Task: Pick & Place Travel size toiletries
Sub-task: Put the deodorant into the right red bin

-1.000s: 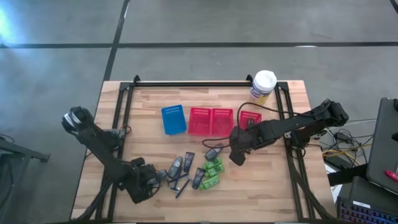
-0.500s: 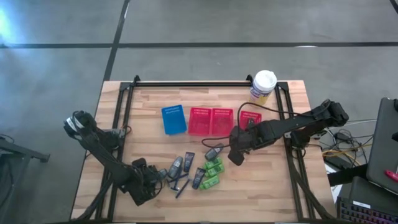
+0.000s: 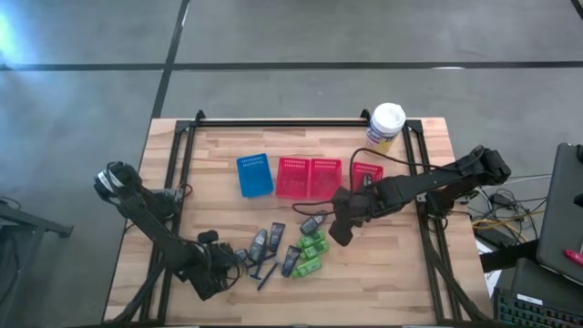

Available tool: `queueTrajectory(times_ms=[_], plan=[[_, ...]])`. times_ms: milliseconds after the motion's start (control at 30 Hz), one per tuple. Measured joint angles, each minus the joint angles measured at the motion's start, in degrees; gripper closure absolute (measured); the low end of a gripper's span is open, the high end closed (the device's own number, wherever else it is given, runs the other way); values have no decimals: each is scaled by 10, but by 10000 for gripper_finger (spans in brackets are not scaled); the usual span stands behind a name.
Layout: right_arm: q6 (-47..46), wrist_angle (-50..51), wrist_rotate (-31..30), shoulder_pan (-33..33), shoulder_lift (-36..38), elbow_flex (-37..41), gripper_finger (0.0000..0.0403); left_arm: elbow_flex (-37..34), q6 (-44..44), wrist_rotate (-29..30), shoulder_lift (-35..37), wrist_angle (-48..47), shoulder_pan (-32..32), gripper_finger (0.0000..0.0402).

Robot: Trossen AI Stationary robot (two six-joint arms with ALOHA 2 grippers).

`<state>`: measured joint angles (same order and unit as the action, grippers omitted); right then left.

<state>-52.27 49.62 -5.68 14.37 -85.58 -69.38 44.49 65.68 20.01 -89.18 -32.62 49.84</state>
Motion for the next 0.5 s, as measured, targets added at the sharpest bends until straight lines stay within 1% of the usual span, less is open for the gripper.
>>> queueTrajectory(times_ms=[167,233,300,400,500], plan=[[-7,-32,10,0,4,0,39,-1,8,10,53,-76,0,205],[-8,-55,14,-1,6,0,39,-1,20,29,86,-118,0,205],[-8,-83,18,-7,7,0,39,-1,31,66,126,-142,0,205],[-13,-130,43,-26,8,0,39,-1,39,144,186,-163,-10,205],[-52,-176,66,-56,5,0,39,1,24,216,236,-160,-34,205]])
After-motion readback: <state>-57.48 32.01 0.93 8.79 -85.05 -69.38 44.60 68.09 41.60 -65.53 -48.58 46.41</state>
